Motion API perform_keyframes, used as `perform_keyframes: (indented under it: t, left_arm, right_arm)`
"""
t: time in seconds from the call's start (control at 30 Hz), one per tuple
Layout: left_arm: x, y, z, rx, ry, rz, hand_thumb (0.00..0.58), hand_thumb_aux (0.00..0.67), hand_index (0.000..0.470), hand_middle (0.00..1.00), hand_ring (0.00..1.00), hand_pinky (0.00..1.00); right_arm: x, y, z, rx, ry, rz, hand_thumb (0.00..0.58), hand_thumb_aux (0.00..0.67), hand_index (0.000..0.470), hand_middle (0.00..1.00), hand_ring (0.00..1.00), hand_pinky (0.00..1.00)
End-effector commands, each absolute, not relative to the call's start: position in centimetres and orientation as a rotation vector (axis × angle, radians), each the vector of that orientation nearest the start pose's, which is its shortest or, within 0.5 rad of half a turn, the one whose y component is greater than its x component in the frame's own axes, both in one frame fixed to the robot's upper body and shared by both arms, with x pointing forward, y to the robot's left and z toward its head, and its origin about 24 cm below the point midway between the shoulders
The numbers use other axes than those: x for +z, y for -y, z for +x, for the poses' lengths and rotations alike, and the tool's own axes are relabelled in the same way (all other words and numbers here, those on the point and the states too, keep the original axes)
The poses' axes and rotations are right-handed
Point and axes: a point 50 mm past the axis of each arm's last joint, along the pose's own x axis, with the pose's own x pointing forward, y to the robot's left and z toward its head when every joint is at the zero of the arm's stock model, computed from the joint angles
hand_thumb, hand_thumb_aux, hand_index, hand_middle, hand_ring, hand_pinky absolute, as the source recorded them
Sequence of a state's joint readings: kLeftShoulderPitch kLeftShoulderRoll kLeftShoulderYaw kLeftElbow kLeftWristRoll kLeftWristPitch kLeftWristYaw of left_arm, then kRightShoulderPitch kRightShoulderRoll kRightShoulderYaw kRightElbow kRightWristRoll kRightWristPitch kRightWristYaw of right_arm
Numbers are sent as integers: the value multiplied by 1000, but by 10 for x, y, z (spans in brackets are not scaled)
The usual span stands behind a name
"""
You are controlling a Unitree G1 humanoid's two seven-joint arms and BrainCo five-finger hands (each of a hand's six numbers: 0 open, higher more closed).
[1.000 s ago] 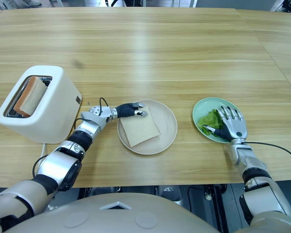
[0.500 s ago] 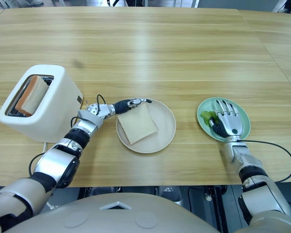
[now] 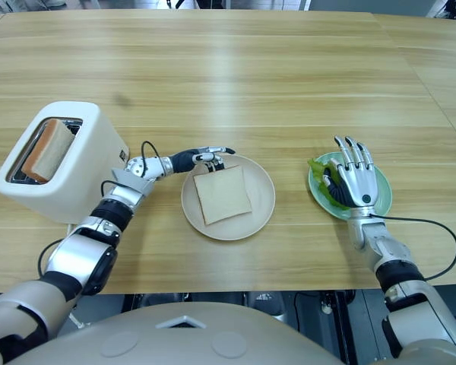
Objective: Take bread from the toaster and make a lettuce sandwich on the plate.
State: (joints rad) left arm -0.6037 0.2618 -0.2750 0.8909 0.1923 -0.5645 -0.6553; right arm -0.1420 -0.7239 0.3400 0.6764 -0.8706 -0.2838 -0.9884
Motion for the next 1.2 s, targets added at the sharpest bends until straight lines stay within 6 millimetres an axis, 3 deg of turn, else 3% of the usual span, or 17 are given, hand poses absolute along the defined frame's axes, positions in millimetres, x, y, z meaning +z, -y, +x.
perform_keyframes:
  t: [0.03,0.17,0.27,0.43,0.63,0.77,0.83,0.87,1.0,1.2]
  left_arm:
    - [47,-112,324,-997,130,732,0,0,0,302,302,302]
    - [60,-115,328,-928,206,790,0,0,0,259,259,259]
    - [72,-121,331,-860,269,817,0,0,0,173,173,173]
    - [74,-123,330,-863,275,812,0,0,0,94,94,94]
    - [90,-125,329,-810,349,774,0,0,0,98,98,98]
    - [122,-138,317,-726,505,767,0,0,0,86,86,86]
    - [148,-147,299,-704,642,755,0,0,0,63,63,63]
    - [162,-153,286,-717,722,732,0,0,0,0,0,0]
    - [210,-193,258,-628,852,630,0,0,0,0,0,0]
    - [252,-247,236,-452,896,668,0,0,0,0,0,0]
  right_arm:
    - [26,271,239,-192,503,-1461,580,670,460,0,0,0]
    - [32,256,237,-153,570,-1381,580,670,460,0,0,0]
    - [40,240,236,-113,631,-1314,580,670,460,0,0,0]
    - [50,210,235,-39,721,-1210,580,670,460,0,0,0]
    - [55,171,234,82,809,-1131,580,670,460,0,0,0]
    - [49,149,238,167,827,-1105,580,670,460,0,0,0]
    - [38,139,243,219,808,-1107,580,670,460,0,0,0]
    - [31,133,246,246,792,-1111,580,670,460,0,0,0]
    - [14,115,249,315,776,-1102,580,670,460,0,0,0]
    - [2,93,250,382,779,-1086,580,670,460,0,0,0]
